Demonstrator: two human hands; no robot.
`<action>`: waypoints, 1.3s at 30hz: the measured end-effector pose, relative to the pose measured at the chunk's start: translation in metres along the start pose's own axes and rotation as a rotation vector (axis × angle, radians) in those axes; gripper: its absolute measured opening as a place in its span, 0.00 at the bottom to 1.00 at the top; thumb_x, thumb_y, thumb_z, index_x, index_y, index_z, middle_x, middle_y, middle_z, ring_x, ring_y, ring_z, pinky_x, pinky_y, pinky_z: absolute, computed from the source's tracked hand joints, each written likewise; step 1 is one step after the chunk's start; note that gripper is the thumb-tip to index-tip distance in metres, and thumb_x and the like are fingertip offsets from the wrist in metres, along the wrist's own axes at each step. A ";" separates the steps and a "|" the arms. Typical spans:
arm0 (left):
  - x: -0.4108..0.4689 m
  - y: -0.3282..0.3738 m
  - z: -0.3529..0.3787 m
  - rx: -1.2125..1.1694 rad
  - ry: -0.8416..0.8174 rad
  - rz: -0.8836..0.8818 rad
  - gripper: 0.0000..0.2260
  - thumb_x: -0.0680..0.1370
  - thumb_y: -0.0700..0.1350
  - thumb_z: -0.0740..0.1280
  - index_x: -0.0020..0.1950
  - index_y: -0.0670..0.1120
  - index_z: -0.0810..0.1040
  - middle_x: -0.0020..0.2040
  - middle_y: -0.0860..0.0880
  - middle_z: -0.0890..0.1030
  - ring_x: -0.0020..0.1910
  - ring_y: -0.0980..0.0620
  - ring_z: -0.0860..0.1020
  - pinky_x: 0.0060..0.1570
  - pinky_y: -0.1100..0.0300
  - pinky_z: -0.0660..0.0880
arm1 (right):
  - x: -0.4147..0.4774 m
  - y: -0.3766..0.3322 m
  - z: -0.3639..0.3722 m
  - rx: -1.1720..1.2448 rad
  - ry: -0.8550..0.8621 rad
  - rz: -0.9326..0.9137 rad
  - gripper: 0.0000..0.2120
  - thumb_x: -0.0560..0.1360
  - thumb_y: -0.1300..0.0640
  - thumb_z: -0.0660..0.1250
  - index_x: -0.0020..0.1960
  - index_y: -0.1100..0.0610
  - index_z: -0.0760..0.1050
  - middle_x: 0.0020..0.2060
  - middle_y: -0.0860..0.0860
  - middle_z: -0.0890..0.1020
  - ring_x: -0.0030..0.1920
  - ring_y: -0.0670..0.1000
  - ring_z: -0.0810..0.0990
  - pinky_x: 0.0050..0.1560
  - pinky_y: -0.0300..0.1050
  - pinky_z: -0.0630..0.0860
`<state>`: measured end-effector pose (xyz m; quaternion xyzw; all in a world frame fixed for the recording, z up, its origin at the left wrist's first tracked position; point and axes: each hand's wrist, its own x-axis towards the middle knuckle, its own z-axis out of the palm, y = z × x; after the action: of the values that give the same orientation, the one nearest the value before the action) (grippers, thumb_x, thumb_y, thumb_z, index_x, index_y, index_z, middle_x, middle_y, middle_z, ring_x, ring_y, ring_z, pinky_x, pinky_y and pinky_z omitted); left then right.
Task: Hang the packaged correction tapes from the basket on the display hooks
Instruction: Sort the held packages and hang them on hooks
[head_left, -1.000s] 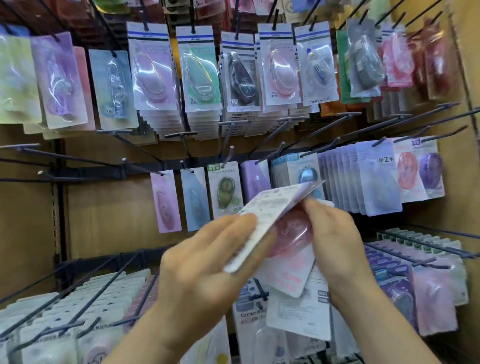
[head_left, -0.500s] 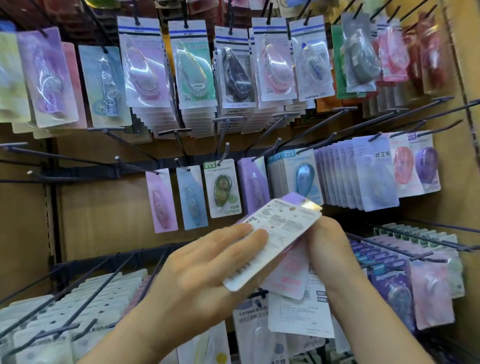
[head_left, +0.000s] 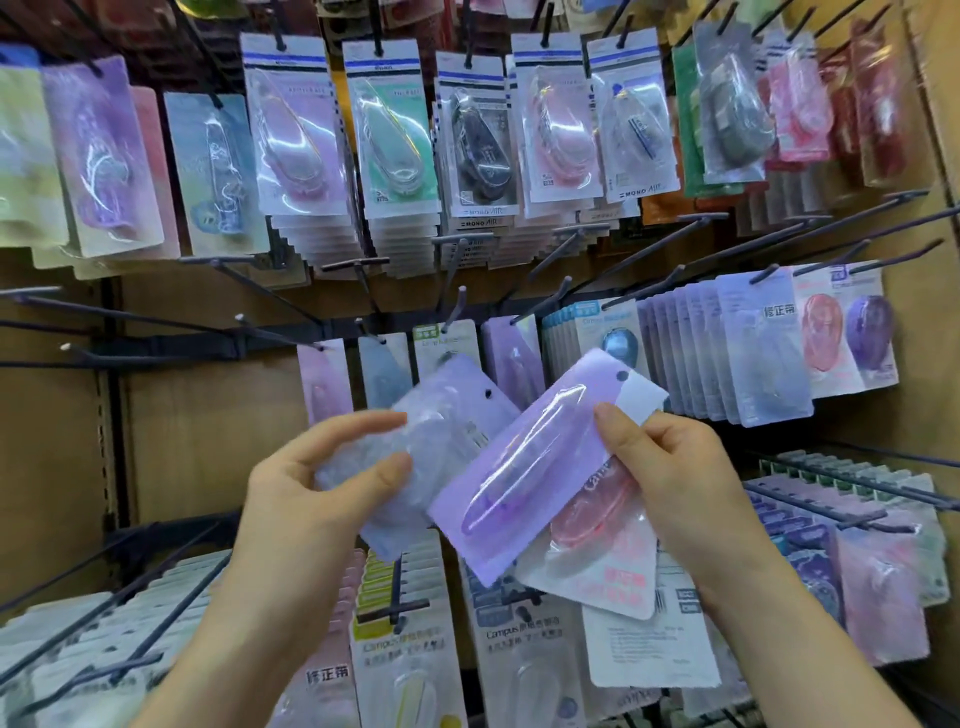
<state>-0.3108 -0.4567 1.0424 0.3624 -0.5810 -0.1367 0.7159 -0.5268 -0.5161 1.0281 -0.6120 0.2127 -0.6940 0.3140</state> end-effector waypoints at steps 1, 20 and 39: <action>0.000 0.000 -0.001 -0.001 -0.052 -0.053 0.14 0.66 0.36 0.77 0.46 0.53 0.87 0.46 0.46 0.86 0.46 0.44 0.83 0.47 0.49 0.79 | 0.001 0.000 0.000 0.008 -0.035 0.004 0.23 0.75 0.52 0.66 0.22 0.56 0.74 0.20 0.45 0.72 0.21 0.43 0.68 0.24 0.33 0.66; 0.007 0.023 0.039 0.032 -0.567 -0.272 0.12 0.69 0.50 0.72 0.41 0.42 0.87 0.43 0.43 0.86 0.40 0.52 0.83 0.43 0.62 0.77 | 0.079 -0.042 -0.008 -0.106 -0.155 -0.083 0.19 0.78 0.53 0.67 0.35 0.66 0.78 0.30 0.55 0.76 0.29 0.49 0.74 0.29 0.33 0.71; 0.034 0.016 0.064 0.124 -0.332 -0.299 0.13 0.75 0.48 0.72 0.36 0.40 0.83 0.39 0.37 0.83 0.38 0.47 0.77 0.43 0.55 0.70 | 0.108 -0.031 -0.014 -0.289 -0.219 0.169 0.19 0.77 0.47 0.68 0.33 0.59 0.79 0.22 0.47 0.80 0.22 0.42 0.77 0.24 0.31 0.69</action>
<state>-0.3641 -0.4893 1.0816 0.4604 -0.6380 -0.2630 0.5584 -0.5518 -0.5701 1.1245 -0.7026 0.3254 -0.5565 0.3014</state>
